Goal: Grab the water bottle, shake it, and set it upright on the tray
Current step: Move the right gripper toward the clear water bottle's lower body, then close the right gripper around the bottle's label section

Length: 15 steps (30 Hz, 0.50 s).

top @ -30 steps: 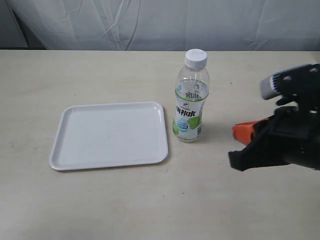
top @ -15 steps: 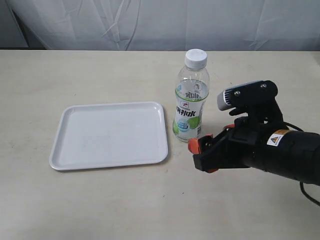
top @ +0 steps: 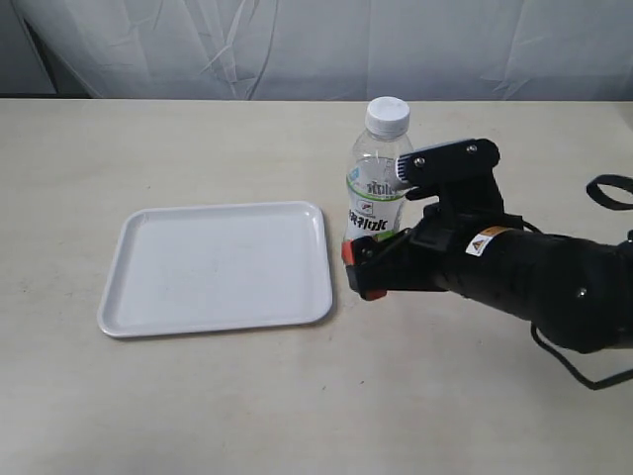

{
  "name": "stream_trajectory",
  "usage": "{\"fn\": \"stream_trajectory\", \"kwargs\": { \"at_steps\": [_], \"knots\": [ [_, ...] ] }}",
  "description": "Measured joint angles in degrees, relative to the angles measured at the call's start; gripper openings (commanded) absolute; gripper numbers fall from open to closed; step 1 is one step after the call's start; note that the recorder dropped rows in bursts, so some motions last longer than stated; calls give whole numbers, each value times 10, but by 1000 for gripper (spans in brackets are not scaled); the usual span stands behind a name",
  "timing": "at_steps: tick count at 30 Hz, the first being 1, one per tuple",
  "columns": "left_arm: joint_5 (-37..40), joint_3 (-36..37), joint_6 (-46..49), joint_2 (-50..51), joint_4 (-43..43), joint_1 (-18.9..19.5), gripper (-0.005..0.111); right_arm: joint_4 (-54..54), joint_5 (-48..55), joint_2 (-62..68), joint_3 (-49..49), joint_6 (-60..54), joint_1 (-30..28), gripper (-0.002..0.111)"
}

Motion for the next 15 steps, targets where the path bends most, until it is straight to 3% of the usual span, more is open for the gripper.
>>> {"fn": "stream_trajectory", "kwargs": {
  "at_steps": [15],
  "knots": [
    [0, 0, 0, 0, 0, 0, 0, -30, -55, 95, -67, 14, 0, 92]
  ]
}}
